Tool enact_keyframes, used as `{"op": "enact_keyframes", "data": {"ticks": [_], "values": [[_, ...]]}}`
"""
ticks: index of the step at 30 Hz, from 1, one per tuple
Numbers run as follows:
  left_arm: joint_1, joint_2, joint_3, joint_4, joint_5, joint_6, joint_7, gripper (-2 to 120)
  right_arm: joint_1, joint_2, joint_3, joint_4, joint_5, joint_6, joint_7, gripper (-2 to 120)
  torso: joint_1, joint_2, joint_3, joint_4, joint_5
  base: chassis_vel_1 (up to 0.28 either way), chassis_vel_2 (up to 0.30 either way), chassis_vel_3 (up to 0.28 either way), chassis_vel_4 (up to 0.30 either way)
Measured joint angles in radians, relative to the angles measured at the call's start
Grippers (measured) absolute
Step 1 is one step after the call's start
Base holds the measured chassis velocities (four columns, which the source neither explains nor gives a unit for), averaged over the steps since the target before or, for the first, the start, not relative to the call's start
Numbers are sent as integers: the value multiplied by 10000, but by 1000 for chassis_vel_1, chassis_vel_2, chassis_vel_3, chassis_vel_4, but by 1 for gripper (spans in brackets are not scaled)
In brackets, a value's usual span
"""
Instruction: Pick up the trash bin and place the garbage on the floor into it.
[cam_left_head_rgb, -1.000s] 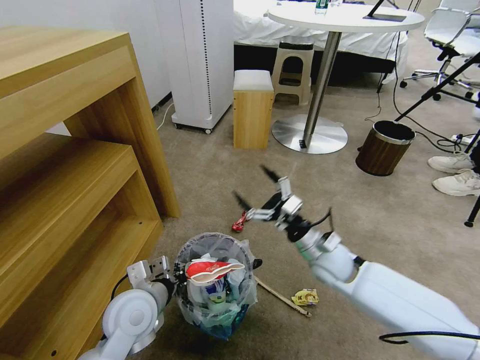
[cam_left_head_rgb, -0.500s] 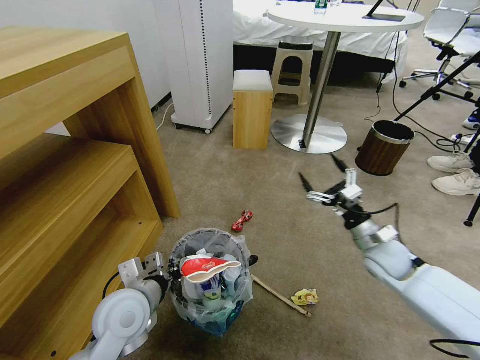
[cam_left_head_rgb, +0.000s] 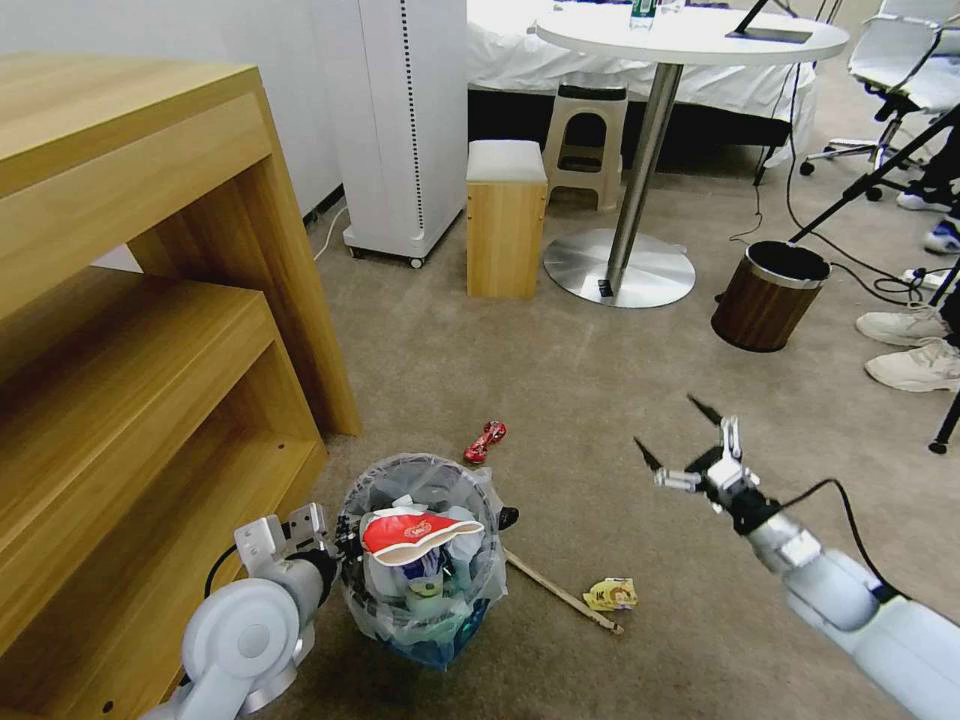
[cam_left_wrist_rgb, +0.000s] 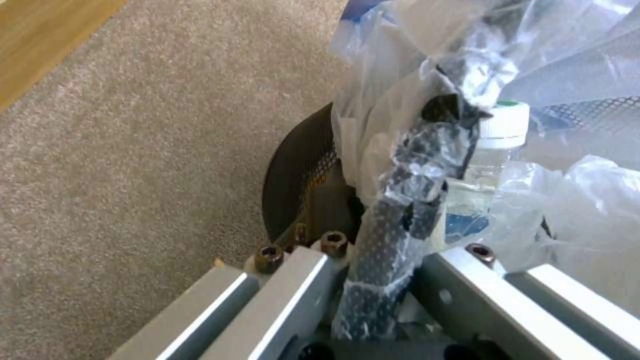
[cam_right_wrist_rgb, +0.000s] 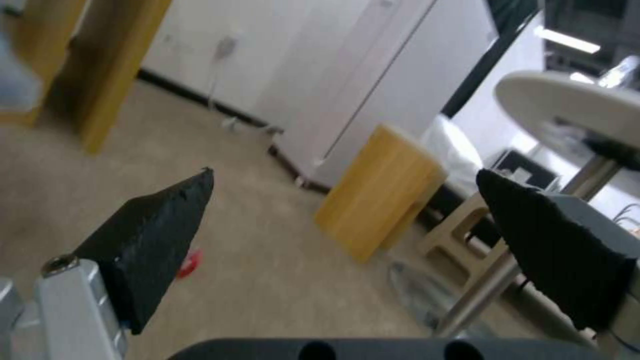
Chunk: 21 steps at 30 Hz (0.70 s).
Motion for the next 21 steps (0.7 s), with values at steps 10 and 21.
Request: {"op": "enact_keyframes", "data": {"ticks": [10,21], "values": [[-123,-209,57,294,180,-8,108,0,-1089,15,-10,-134,-1234,16,245,100,0,0,0,-3,0,0,0,0,0],[20,-306,43,311,374,-26,164,0,-1183,-27,-918,-550,-4159,18,1249,100,0,0,1,-1,2,0,0,0,0]]}}
